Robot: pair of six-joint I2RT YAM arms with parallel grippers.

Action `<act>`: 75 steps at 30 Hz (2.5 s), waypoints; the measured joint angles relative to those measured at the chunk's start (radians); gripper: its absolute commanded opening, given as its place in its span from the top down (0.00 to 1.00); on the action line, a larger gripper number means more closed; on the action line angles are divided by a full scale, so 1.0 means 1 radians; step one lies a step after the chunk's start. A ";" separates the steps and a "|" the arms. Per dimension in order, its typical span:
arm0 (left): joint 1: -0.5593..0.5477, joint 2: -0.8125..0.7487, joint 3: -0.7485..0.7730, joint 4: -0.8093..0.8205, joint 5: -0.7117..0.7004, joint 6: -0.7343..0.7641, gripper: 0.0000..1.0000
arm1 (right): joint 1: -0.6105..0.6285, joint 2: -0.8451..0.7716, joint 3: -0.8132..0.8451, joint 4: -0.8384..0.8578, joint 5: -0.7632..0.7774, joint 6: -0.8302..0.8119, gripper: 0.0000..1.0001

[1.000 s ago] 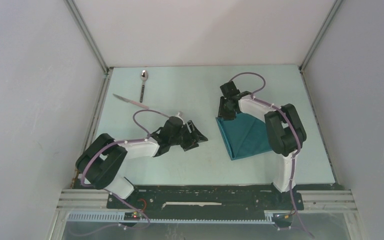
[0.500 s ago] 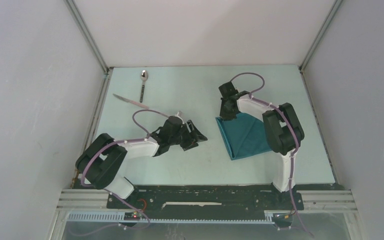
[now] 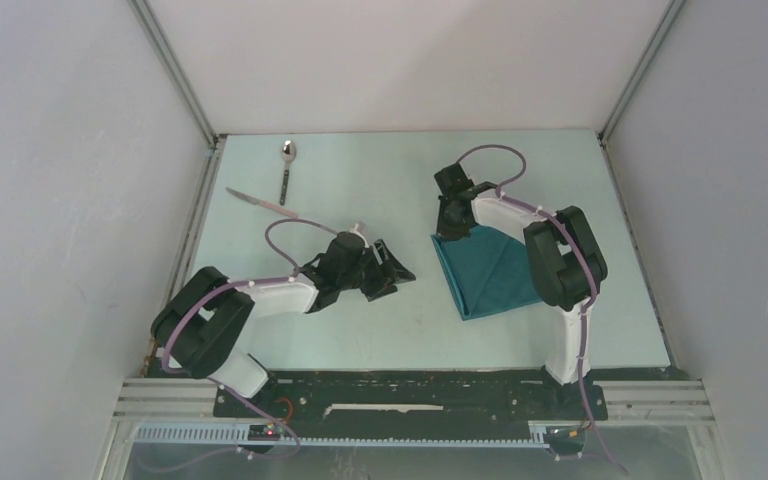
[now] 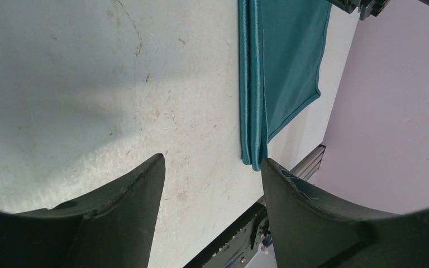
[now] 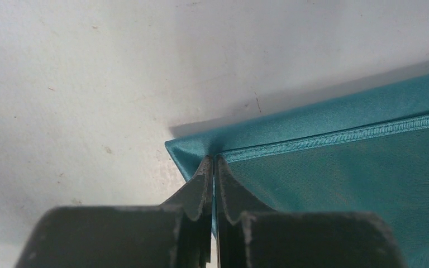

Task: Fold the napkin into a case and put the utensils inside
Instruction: Smooth out the upper triangle-folded napkin at the center of the board.

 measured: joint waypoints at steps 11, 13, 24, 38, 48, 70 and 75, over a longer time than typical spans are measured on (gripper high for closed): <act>0.002 0.000 0.000 0.011 0.004 0.000 0.31 | 0.000 0.001 0.055 -0.004 -0.026 0.000 0.81; 0.002 0.000 0.000 0.013 0.007 0.000 0.30 | 0.000 0.005 0.062 -0.006 -0.027 0.000 0.72; 0.006 0.041 0.011 0.017 0.044 0.003 0.29 | 0.000 -0.035 0.065 -0.060 -0.088 -0.040 0.48; 0.026 0.338 0.407 0.076 0.226 0.014 0.59 | -0.275 -0.612 -0.695 0.209 -0.677 -0.034 0.28; 0.037 0.651 0.761 0.078 0.325 -0.010 0.77 | -0.323 -0.606 -0.771 0.315 -0.924 -0.058 0.27; 0.063 0.801 0.859 -0.089 0.324 -0.002 0.94 | -0.263 -0.499 -0.851 0.528 -1.029 0.015 0.32; 0.063 0.800 0.853 -0.076 0.322 -0.010 0.94 | -0.243 -0.494 -0.851 0.514 -1.025 0.007 0.33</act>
